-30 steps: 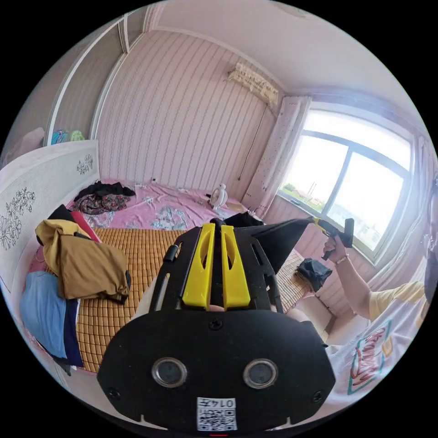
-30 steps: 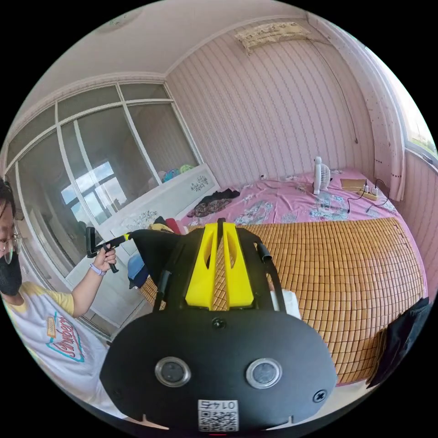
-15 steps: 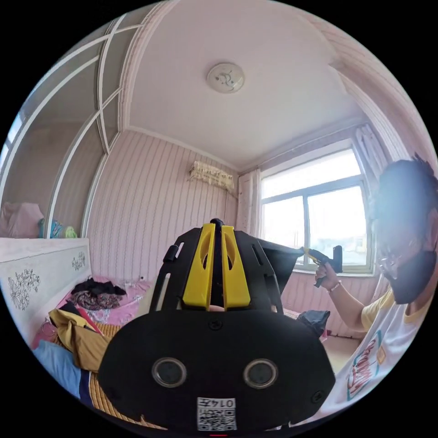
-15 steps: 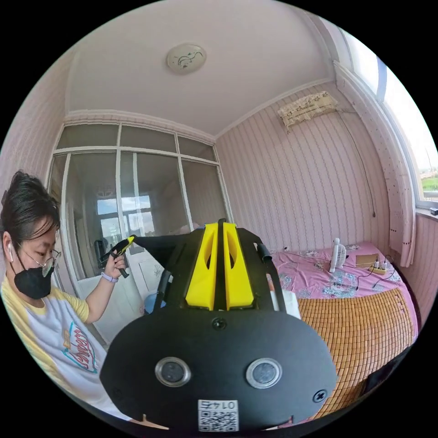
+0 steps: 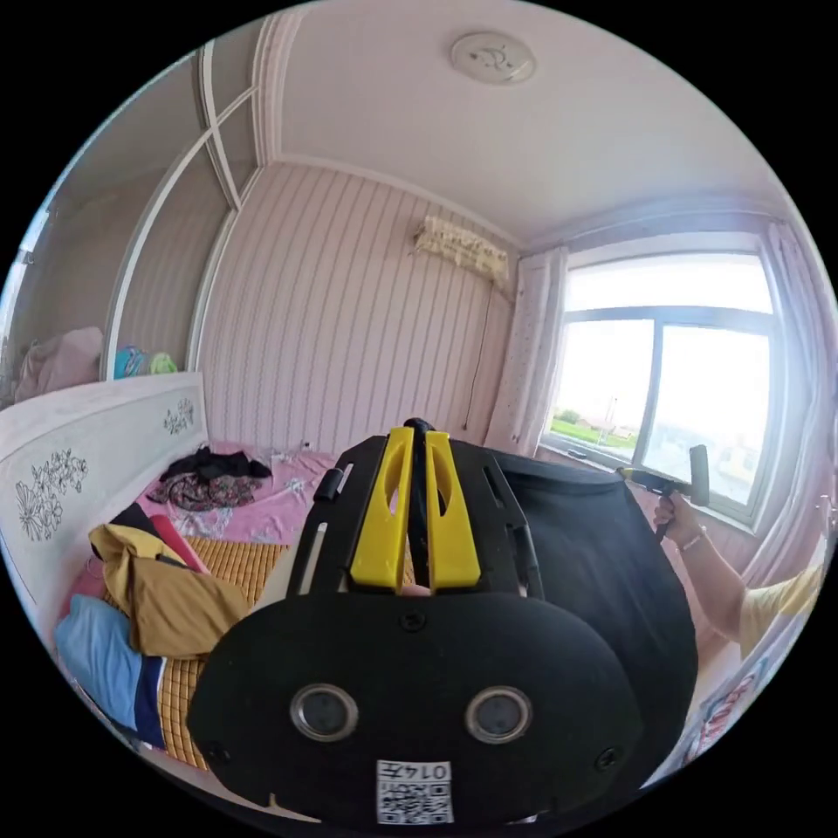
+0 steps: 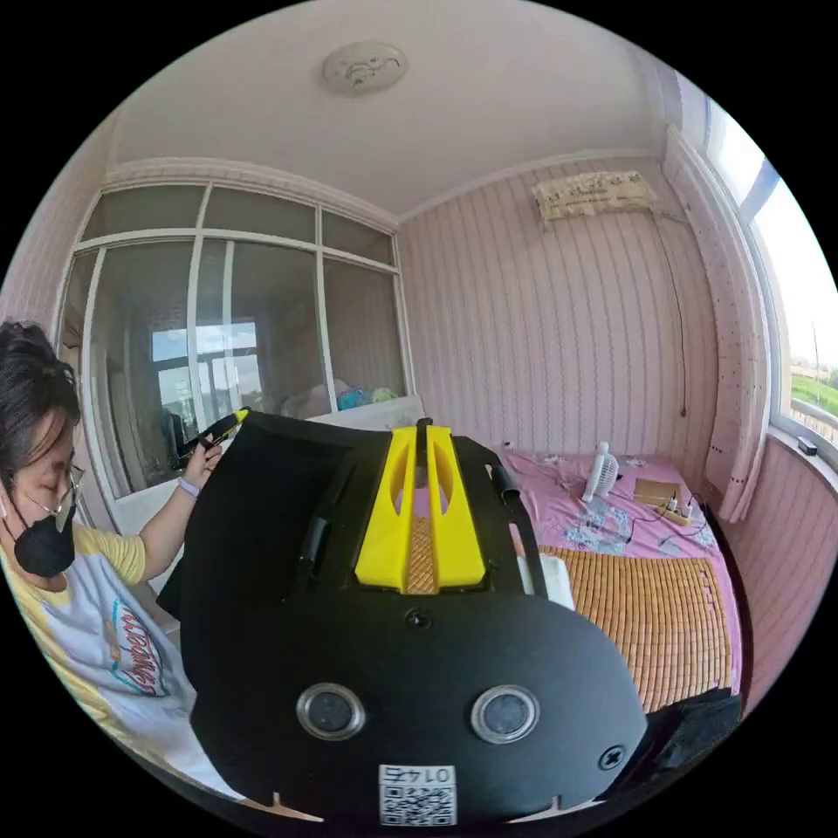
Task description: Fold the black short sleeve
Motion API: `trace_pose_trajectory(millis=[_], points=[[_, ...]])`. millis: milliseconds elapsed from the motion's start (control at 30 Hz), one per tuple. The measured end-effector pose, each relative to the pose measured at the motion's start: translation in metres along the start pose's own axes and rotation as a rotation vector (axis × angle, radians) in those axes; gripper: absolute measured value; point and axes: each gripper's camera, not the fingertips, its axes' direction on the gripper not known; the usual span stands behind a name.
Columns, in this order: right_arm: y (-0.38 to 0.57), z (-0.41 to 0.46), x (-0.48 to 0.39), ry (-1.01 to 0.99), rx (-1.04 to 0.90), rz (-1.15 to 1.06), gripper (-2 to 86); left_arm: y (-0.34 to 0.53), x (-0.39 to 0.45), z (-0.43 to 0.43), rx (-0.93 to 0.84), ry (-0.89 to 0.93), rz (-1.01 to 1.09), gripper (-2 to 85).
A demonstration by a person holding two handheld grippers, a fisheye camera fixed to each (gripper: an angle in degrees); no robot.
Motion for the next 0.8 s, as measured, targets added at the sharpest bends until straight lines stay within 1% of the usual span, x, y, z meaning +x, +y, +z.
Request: trace_pose_trajectory(millis=[33, 67, 100, 167, 200, 267, 333, 400, 433, 500, 567, 600, 667, 700, 733, 767, 800], points=[[0.011, 0.035, 0.02, 0.038, -0.09, 0.045, 0.8, 0.009, -0.008, 0.03, -0.073, -0.021, -0.035, -0.4], [0.016, 0.051, 0.03, 0.048, -0.134, 0.067, 0.8, 0.015, -0.014, 0.055, -0.119, -0.04, -0.059, -0.4], [0.023, 0.08, 0.05, 0.066, -0.202, 0.12, 0.8, 0.016, -0.016, 0.066, -0.127, -0.049, -0.062, -0.4], [0.022, 0.108, 0.079, 0.058, -0.228, 0.203, 0.9, 0.003, -0.015, 0.094, -0.106, -0.087, -0.033, -0.4], [0.011, 0.116, 0.093, 0.06, -0.191, 0.237, 0.9, -0.004, -0.014, 0.097, -0.082, -0.081, -0.03, -0.4], [-0.014, 0.114, 0.105, 0.064, -0.066, 0.258, 0.9, -0.034, -0.008, 0.099, 0.035, -0.03, -0.005, -0.3], [-0.046, 0.102, 0.109, 0.062, 0.11, 0.249, 0.9, -0.048, -0.002, 0.103, 0.079, -0.041, 0.05, -0.3], [-0.058, 0.096, 0.106, 0.062, 0.189, 0.194, 0.9, -0.048, -0.002, 0.112, 0.076, -0.068, 0.092, -0.2], [-0.056, 0.096, 0.103, 0.075, 0.212, 0.147, 0.9, -0.041, -0.008, 0.123, 0.036, -0.074, 0.09, -0.2], [-0.039, 0.104, 0.106, 0.095, 0.189, 0.113, 1.0, -0.02, -0.023, 0.144, -0.071, -0.068, 0.067, -0.1], [-0.007, 0.121, 0.116, 0.096, 0.114, 0.133, 1.0, 0.026, -0.048, 0.177, -0.251, -0.044, -0.001, -0.1], [0.02, 0.135, 0.126, 0.096, 0.04, 0.171, 1.1, 0.04, -0.054, 0.185, -0.298, -0.035, -0.023, -0.1], [0.069, 0.161, 0.143, 0.113, -0.093, 0.235, 1.1, 0.101, -0.077, 0.213, -0.454, -0.012, -0.119, 0.0], [0.104, 0.179, 0.153, 0.12, -0.186, 0.27, 1.1, 0.116, -0.082, 0.219, -0.486, -0.012, -0.142, 0.1], [0.139, 0.196, 0.163, 0.12, -0.266, 0.306, 1.1, 0.146, -0.092, 0.229, -0.551, -0.012, -0.202, 0.1], [0.156, 0.204, 0.167, 0.115, -0.304, 0.331, 1.1, 0.173, -0.102, 0.239, -0.62, -0.012, -0.27, 0.1], [0.188, 0.22, 0.175, 0.108, -0.382, 0.379, 1.2, 0.187, -0.108, 0.243, -0.653, -0.011, -0.312, 0.1]])
